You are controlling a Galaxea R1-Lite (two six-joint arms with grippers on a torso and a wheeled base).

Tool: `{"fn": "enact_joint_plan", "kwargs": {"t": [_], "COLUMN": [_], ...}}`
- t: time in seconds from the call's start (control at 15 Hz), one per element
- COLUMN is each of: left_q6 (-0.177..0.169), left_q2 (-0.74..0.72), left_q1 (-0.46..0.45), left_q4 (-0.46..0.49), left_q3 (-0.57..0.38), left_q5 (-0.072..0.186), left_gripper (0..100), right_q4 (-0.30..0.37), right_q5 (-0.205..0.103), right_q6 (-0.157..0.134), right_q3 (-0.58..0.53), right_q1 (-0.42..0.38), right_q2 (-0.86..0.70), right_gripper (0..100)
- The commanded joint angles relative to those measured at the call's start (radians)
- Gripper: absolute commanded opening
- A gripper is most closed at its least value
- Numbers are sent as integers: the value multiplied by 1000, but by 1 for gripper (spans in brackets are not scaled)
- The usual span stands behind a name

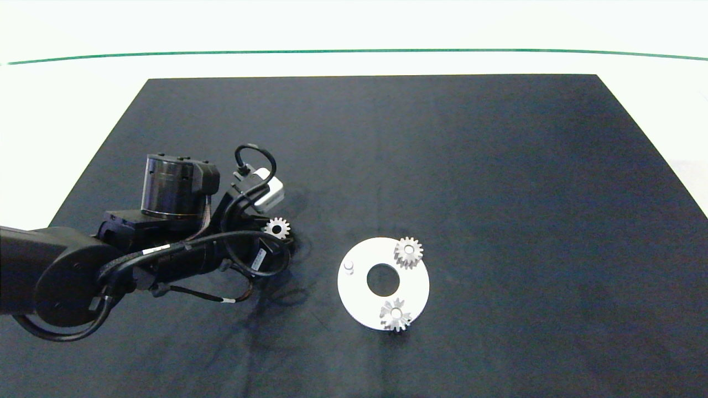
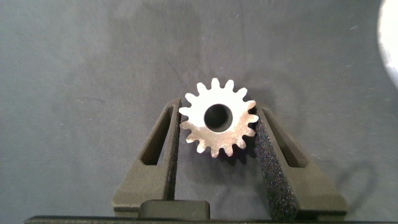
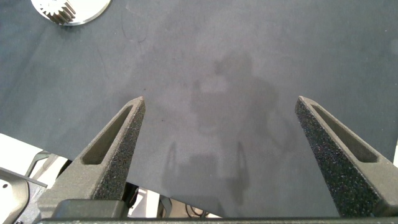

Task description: Install three planetary gears onto the carrier pins

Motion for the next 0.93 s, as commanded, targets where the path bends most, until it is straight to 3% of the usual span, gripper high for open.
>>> {"fn": "enact_joint_plan", "kwargs": {"t": [0.07, 0.27, 0.53, 0.67, 0.8, 0.93], "left_q6": [2, 1, -42, -44, -45, -48], "left_q2": [-45, -63, -112, -142, -154, -155], "left_q1": [-12, -22, -85, -134, -174, -222], "left_q4": [-1, 1, 1, 1, 1, 1], "left_q3": [-4, 3, 6, 26, 43, 69], "left_q5": [2, 7, 13, 56, 63, 90], "left_gripper": [1, 1, 1, 1, 1, 1], "right_q4": [3, 3, 3, 3, 3, 3], "right_q5": [-1, -1, -2, -2, -2, -2], "right_q6": [-1, -1, -4, -4, -4, -4], "right_q3": [-1, -1, -6, -6, -6, -7], "right_q1": [-1, -1, -1, -1, -1, -1], "right_q2": [-4, -4, -7, -11, -10, -11], "right_gripper": [100, 100, 100, 100, 100, 100]}}
